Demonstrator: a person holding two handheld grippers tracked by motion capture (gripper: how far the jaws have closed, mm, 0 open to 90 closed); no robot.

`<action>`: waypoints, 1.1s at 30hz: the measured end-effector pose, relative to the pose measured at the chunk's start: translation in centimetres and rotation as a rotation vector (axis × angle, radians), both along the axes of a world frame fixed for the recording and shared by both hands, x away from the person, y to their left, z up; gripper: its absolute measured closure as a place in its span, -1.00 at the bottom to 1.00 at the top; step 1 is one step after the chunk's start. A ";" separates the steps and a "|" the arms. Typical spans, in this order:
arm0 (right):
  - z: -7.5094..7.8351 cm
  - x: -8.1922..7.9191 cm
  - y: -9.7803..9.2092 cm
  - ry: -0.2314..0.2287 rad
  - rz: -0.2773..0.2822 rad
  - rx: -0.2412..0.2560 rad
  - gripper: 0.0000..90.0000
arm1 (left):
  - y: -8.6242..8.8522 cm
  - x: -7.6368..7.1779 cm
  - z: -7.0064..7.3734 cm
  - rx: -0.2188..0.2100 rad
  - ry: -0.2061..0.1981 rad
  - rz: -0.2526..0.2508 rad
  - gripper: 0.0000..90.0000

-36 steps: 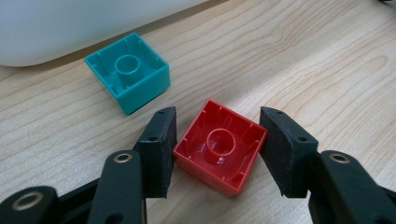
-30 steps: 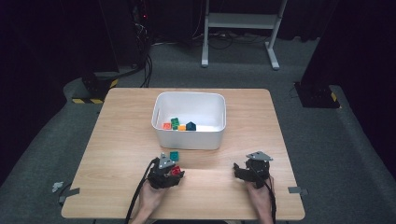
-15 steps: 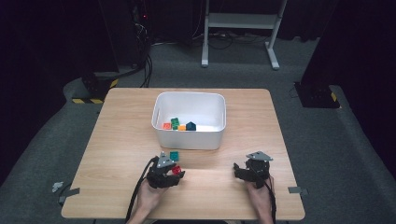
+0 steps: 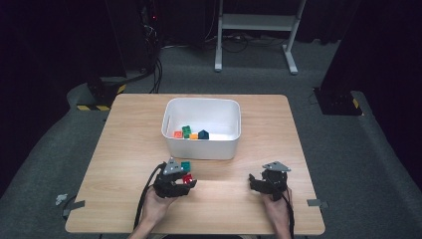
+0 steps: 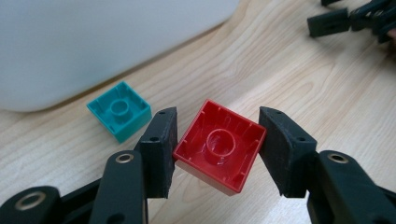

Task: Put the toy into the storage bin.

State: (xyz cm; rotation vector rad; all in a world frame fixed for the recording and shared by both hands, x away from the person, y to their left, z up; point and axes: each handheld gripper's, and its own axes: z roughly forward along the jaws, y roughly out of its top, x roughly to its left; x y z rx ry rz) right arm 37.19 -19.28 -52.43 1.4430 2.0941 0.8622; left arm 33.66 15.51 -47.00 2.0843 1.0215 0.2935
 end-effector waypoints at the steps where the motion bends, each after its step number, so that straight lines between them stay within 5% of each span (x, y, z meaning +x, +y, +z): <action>1: 0.0 0.0 0.0 0.000 0.000 0.000 -0.63 | 0.1 0.1 0.3 -0.010 0.000 -0.002 0.08; 9: 0.0 0.0 0.0 0.000 0.000 0.000 -0.63 | 0.4 0.8 2.3 -0.016 -0.018 -0.013 0.08; 22: 0.0 0.0 0.0 0.000 0.000 0.000 -0.63 | 2.5 2.4 6.7 -0.096 -0.032 0.001 0.08; 33: 0.0 0.0 0.0 0.000 0.000 0.000 -0.63 | 3.0 3.4 9.8 -0.087 -0.074 0.001 0.08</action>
